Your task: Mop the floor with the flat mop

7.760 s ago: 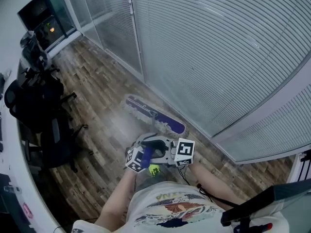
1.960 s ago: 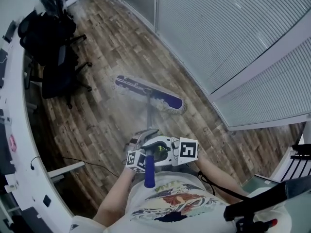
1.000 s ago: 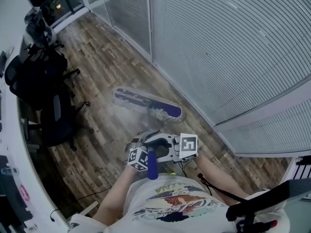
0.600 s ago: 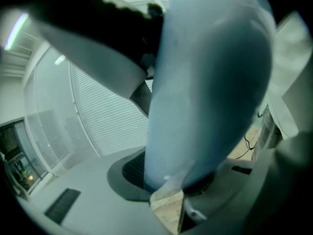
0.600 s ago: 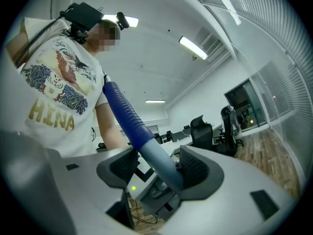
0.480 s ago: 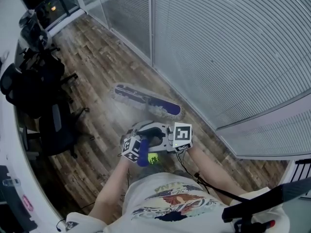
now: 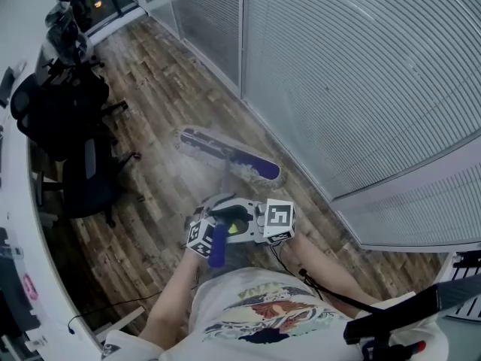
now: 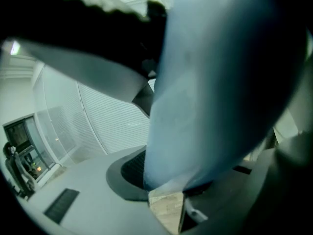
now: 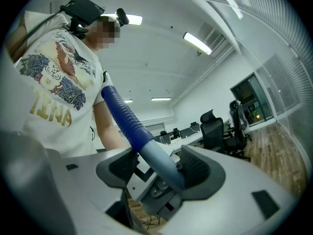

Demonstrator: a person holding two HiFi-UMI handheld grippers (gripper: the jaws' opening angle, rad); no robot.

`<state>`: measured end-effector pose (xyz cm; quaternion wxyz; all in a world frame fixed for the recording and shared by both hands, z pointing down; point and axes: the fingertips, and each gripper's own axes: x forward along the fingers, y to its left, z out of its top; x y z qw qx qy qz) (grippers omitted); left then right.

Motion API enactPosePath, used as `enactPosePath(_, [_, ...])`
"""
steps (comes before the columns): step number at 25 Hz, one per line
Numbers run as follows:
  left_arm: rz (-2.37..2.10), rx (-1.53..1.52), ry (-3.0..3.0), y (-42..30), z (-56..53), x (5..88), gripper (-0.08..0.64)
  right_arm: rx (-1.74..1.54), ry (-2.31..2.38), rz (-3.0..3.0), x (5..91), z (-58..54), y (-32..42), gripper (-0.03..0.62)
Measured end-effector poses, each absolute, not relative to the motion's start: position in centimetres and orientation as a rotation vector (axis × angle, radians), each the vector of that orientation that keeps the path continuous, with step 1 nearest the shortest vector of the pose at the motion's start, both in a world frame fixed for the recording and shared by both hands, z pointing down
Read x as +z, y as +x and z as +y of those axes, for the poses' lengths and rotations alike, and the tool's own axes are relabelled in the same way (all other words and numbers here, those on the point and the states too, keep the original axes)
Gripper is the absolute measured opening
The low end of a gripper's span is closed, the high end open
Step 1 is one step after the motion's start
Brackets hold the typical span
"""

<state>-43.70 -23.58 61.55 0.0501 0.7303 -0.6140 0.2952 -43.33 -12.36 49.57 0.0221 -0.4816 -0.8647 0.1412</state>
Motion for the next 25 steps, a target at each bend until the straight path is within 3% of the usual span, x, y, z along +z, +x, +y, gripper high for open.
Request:
enactPosePath(12, [-2.04, 0.835, 2.01, -23.8, -13.1, 61.9, 0.1, 0.424, -1.728, -2.526, 49.8, -2.0, -21.4, 0.262])
enactPosePath(25, [-2.188, 0.663, 1.805, -13.2, 0.1, 60.3, 0.1, 0.427, -1.881, -2.331, 48.7, 10.9, -9.5, 0.262])
